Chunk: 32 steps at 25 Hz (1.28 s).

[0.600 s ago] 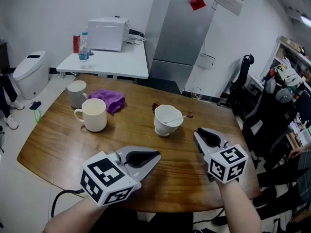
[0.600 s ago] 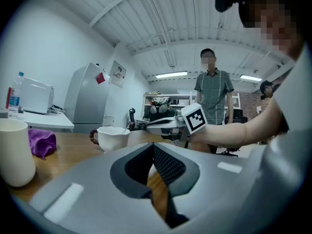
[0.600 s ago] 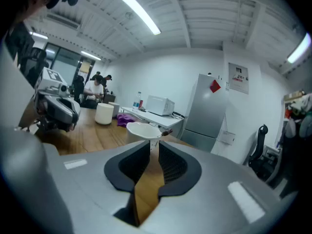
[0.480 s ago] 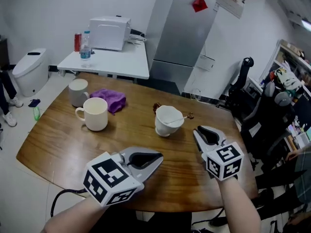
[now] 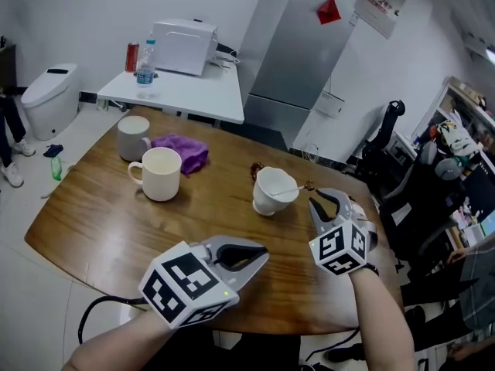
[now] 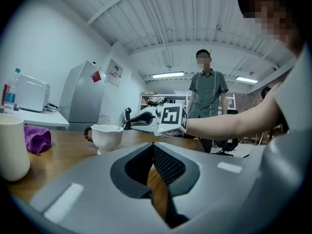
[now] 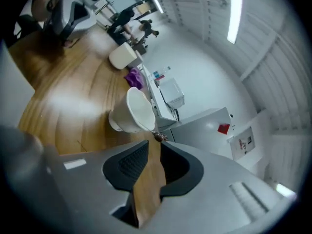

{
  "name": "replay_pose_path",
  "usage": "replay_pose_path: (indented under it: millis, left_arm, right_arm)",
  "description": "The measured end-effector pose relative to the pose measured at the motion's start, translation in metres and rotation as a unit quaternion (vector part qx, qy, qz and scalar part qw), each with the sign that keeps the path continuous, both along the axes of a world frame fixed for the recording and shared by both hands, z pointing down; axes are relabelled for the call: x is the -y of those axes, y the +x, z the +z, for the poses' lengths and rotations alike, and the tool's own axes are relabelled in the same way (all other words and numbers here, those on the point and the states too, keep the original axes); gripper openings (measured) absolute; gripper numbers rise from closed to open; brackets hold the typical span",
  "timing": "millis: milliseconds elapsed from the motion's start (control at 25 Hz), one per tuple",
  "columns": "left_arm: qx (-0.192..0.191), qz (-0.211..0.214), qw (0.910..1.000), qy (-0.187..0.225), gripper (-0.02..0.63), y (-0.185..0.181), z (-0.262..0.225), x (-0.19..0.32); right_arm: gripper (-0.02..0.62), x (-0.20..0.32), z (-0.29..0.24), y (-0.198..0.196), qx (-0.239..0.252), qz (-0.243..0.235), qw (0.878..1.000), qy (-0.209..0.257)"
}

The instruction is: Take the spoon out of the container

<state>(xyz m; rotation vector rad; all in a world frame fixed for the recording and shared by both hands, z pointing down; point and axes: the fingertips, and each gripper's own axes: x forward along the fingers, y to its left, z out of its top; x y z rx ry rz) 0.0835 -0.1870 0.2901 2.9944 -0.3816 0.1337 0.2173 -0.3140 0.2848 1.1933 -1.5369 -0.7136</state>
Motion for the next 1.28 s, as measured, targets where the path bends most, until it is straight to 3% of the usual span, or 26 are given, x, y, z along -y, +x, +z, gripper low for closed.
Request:
replay_pose_path:
  millis: [240, 440, 640, 800, 840, 920, 1000, 1280]
  left_arm:
    - [0.006, -0.005, 1.0000, 0.001, 0.011, -0.001, 0.004, 0.000]
    - [0.008, -0.005, 0.9999, -0.005, 0.011, -0.001, 0.011, -0.001]
    - [0.005, -0.004, 1.0000, -0.004, 0.011, -0.001, 0.009, -0.002]
    - [0.001, -0.003, 1.0000, -0.005, 0.011, -0.001, 0.008, -0.001]
    - [0.002, -0.003, 1.0000, -0.005, 0.012, 0.000, 0.008, -0.002]
    - [0.004, -0.002, 1.0000, -0.006, 0.011, 0.000, 0.008, -0.003]
    - [0.004, -0.003, 1.0000, -0.006, 0.012, -0.001, 0.009, -0.003]
    - [0.006, -0.001, 1.0000, -0.006, 0.012, 0.001, 0.012, -0.007]
  right_arm:
    - [0.120, 0.014, 0.000, 0.001, -0.124, 0.006, 0.992, 0.018]
    - [0.126, 0.024, 0.001, 0.004, -0.211, 0.007, 0.977, 0.034]
    - [0.147, 0.030, 0.000, 0.006, -0.222, 0.008, 0.974, 0.042]
    - [0.147, 0.037, 0.005, -0.003, -0.275, -0.010, 0.960, 0.048]
    - [0.138, 0.038, 0.005, -0.004, -0.287, -0.013, 0.956, 0.051]
    - [0.063, 0.039, 0.005, -0.005, -0.307, -0.018, 0.950, 0.058]
    - [0.058, 0.037, 0.007, -0.003, -0.317, -0.018, 0.946, 0.063]
    - [0.054, 0.025, -0.006, 0.010, -0.280, 0.005, 0.956, 0.085]
